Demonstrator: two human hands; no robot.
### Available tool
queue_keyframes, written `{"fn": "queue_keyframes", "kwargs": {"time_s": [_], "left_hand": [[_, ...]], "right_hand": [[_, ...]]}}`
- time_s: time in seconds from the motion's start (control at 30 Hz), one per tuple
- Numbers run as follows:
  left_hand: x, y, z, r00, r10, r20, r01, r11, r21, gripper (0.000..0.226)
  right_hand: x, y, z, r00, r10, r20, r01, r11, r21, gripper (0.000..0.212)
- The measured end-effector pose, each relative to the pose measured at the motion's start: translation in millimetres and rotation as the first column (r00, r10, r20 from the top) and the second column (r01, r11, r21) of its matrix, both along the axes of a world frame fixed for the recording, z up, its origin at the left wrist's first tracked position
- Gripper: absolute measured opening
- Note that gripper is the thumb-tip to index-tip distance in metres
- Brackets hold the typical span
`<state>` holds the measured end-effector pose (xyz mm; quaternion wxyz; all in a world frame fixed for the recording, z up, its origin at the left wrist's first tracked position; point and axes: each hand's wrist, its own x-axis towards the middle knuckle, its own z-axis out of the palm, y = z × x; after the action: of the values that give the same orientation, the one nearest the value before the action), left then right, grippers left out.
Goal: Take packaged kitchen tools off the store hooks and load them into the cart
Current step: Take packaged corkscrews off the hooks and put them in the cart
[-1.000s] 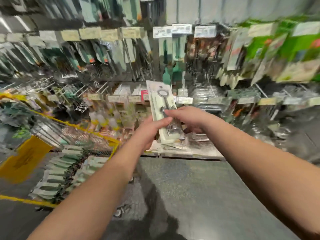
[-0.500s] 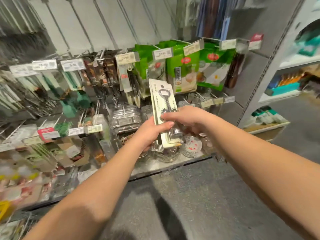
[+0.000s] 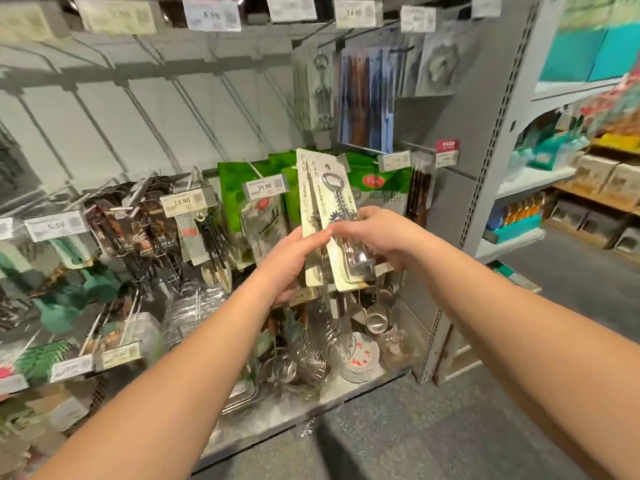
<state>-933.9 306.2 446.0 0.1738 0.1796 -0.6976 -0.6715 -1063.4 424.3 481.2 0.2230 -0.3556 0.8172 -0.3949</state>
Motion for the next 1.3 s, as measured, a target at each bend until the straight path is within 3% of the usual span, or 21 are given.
{"fn": "queue_keyframes", "kwargs": {"time_s": [0.1, 0.23, 0.37, 0.5, 0.77, 1.03, 1.3], "left_hand": [[-22, -22, 8, 0.996, -0.019, -0.086, 0.024, 0.998, 0.052, 0.046], [-52, -61, 23, 0.989, -0.023, -0.145, 0.038, 0.994, 0.101, 0.064], [-80, -101, 42, 0.991, -0.011, -0.136, 0.025, 0.994, 0.104, 0.045], [-101, -131, 59, 0.986, 0.031, -0.162, -0.01, 0.992, 0.125, 0.03], [-139, -167, 83, 0.966, 0.051, -0.253, 0.01, 0.972, 0.235, 0.026], [-172, -178, 97, 0.958, 0.096, -0.271, -0.004, 0.947, 0.321, 0.029], [-193, -185, 103, 0.953, 0.093, -0.287, -0.009, 0.96, 0.281, 0.031]], "right_hand": [[-20, -21, 13, 0.999, -0.018, -0.043, 0.018, 1.0, 0.011, 0.083], [-51, -55, 33, 1.0, 0.017, 0.006, -0.017, 0.999, 0.027, 0.109], [-89, -90, 37, 0.99, 0.032, 0.137, -0.02, 0.996, -0.092, 0.104], [-100, -110, 50, 0.992, -0.095, 0.085, 0.112, 0.968, -0.225, 0.088], [-157, -133, 66, 0.923, -0.344, -0.173, 0.259, 0.887, -0.381, 0.093], [-200, -152, 81, 0.849, -0.404, -0.34, 0.223, 0.858, -0.463, 0.037], [-231, -167, 89, 0.836, -0.387, -0.389, 0.154, 0.846, -0.511, 0.079]]}}
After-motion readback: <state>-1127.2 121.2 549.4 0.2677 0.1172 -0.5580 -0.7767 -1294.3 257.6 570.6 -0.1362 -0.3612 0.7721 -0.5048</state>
